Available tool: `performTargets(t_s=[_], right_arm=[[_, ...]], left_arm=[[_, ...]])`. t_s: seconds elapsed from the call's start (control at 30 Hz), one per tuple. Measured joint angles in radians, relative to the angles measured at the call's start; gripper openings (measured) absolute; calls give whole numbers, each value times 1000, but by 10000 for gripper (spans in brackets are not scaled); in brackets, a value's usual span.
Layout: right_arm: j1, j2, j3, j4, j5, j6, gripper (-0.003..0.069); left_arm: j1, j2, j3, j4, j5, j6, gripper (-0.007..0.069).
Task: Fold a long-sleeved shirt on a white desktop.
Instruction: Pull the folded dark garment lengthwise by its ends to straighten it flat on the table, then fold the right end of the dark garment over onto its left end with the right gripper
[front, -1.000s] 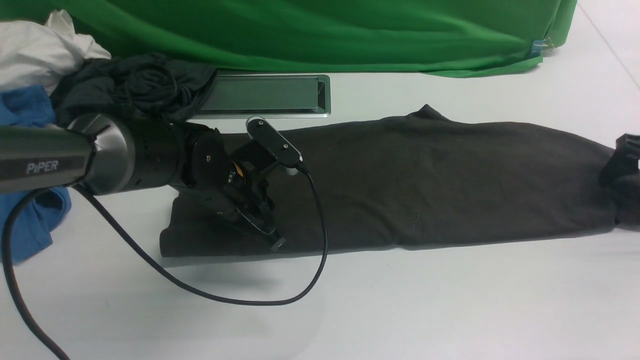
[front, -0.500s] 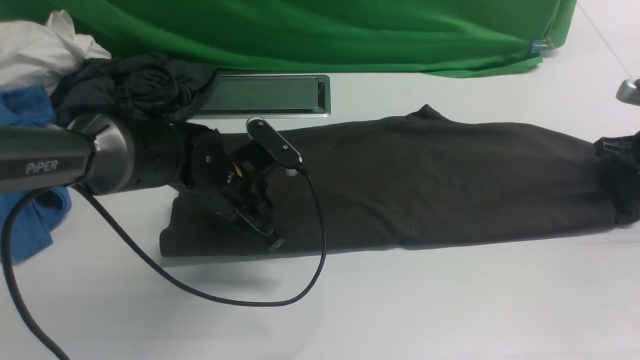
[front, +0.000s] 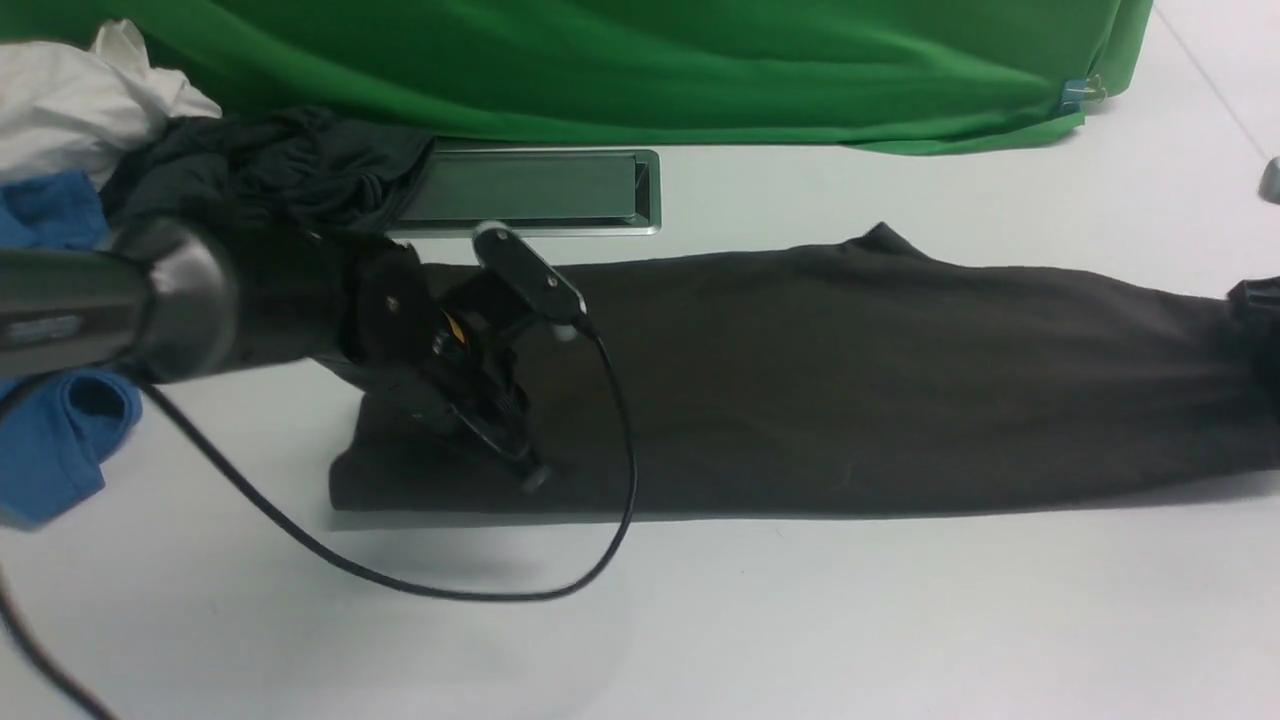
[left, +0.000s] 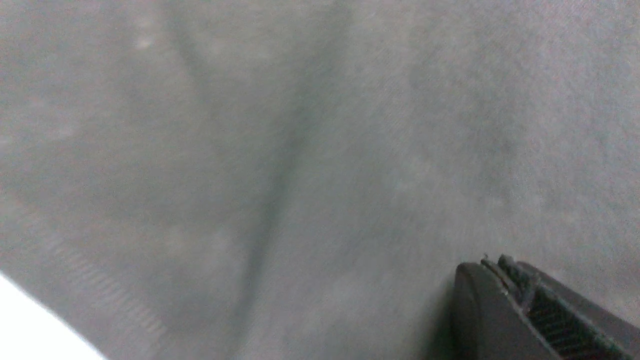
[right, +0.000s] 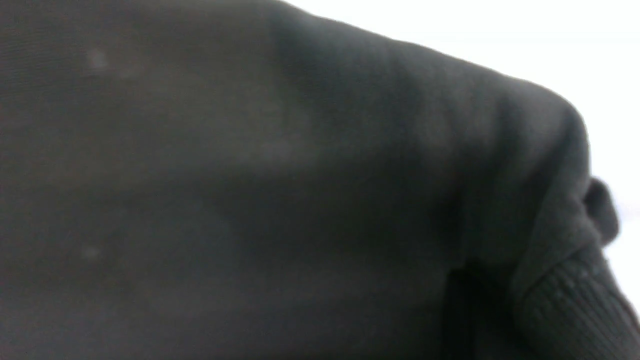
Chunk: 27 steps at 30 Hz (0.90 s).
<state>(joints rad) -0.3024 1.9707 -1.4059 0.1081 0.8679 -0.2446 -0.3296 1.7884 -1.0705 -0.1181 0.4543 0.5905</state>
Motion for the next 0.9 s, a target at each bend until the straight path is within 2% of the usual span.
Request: performTargets(t_s=[0.27, 0.4, 0.63, 0.9], right_arm=[[-37, -181, 0, -73, 147, 84, 80], [-17, -271, 0, -53, 159, 109, 80], [167, -420, -21, 76, 102, 114, 80], [427, -363, -143, 276, 69, 98, 80]], left_arm=[[-39, -383, 0, -104, 24, -19, 17], [-39, -553, 41, -138, 45, -39, 17], [-39, -812, 206, -142, 36, -64, 17], [-39, -937, 310, -135, -25, -75, 17]])
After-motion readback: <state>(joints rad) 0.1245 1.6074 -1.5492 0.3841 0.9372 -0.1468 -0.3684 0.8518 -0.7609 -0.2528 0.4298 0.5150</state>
